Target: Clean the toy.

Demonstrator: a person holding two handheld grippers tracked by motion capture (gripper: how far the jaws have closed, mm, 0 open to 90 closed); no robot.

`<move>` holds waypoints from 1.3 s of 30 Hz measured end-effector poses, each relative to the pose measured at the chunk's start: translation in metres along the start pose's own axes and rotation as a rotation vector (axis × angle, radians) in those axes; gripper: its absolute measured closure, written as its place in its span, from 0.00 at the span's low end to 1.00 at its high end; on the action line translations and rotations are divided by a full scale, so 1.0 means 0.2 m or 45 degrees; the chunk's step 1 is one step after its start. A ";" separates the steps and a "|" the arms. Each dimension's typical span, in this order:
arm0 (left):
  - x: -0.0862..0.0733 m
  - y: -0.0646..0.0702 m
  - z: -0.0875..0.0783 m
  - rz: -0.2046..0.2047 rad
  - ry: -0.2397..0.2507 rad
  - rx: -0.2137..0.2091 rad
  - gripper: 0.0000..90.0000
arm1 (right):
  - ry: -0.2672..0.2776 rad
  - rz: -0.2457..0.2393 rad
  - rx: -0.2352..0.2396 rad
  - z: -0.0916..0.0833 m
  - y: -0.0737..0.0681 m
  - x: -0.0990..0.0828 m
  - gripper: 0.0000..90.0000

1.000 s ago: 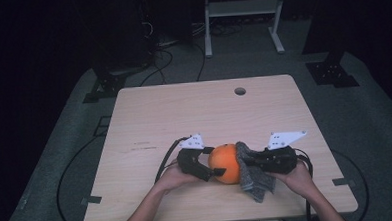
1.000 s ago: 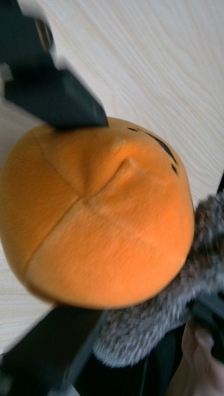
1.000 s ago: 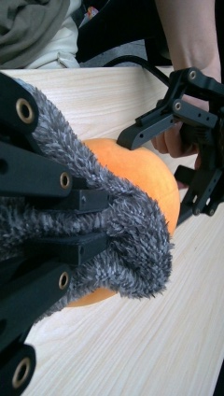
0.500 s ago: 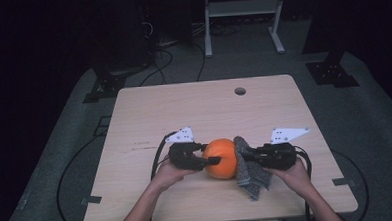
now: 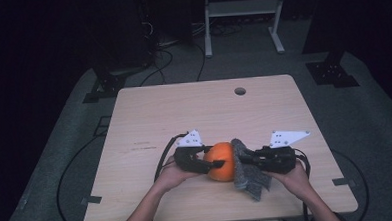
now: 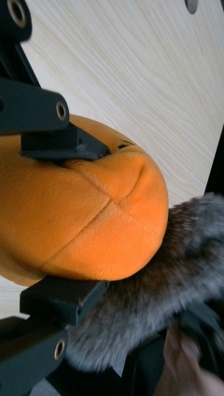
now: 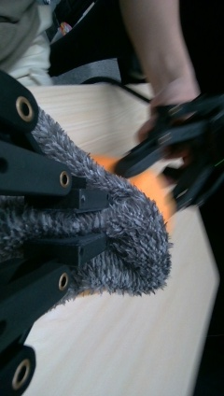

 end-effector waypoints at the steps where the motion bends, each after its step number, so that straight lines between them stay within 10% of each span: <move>1: 0.00 0.00 0.00 0.000 0.000 0.000 0.43 | 0.000 0.000 0.000 0.00 0.00 0.00 0.88; 10: -0.03 -0.01 -0.01 0.038 0.026 -0.099 0.22 | -0.079 0.014 -0.040 0.05 0.04 -0.07 0.88; 17: -0.05 -0.05 0.06 0.049 -0.011 -0.076 0.06 | -0.070 0.053 -0.038 0.02 0.07 -0.11 0.88; 23: -0.03 0.00 0.04 0.035 0.015 -0.013 0.43 | -0.039 0.102 -0.041 0.01 0.13 -0.12 0.88; 33: -0.03 -0.02 0.00 -0.069 0.029 -0.016 0.47 | -0.139 0.145 -0.085 0.02 0.16 -0.20 0.88; 39: 0.01 0.03 0.01 -0.043 -0.026 0.024 0.48 | 0.034 0.041 -0.037 -0.06 0.04 -0.04 0.88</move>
Point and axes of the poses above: each handheld gripper's, and its own axes: z roughly forward along the jaws, x roughly out of its top, y roughly to its right, the point moved 2 cm from there along z, roughly forward along the jaws, and after that the axes turned 12 degrees about -y, right-handed, at the moved point
